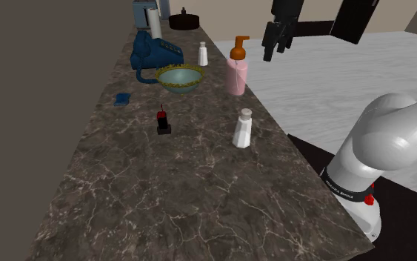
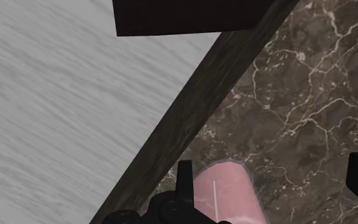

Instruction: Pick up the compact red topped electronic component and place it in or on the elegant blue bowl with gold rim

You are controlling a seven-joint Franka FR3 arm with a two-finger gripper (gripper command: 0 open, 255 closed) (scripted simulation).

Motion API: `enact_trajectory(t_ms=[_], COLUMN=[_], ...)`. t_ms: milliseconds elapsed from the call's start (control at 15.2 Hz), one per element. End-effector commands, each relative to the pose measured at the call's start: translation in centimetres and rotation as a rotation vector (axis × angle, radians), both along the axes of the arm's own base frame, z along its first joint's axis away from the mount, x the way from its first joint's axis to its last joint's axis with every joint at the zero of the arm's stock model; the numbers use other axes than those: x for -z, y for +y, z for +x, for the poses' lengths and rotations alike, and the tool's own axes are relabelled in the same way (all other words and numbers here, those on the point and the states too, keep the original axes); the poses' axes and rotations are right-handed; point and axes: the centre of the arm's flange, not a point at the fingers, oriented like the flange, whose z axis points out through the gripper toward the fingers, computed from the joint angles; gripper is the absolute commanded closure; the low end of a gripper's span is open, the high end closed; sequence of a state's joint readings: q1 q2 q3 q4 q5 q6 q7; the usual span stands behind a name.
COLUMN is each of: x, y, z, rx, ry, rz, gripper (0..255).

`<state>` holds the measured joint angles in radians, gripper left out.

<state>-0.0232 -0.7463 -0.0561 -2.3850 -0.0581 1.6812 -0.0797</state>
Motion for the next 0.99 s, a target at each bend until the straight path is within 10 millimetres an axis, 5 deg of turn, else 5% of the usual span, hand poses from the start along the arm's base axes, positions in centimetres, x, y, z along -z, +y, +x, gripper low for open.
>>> enact_trajectory(t_ms=[0,924], x=[0.0,3.7], y=[0.0,15.8], z=[0.0,9.5], rx=[0.000,-0.174], ry=[0.000,0.047], rz=[0.000,-0.005], gripper=[0,0])
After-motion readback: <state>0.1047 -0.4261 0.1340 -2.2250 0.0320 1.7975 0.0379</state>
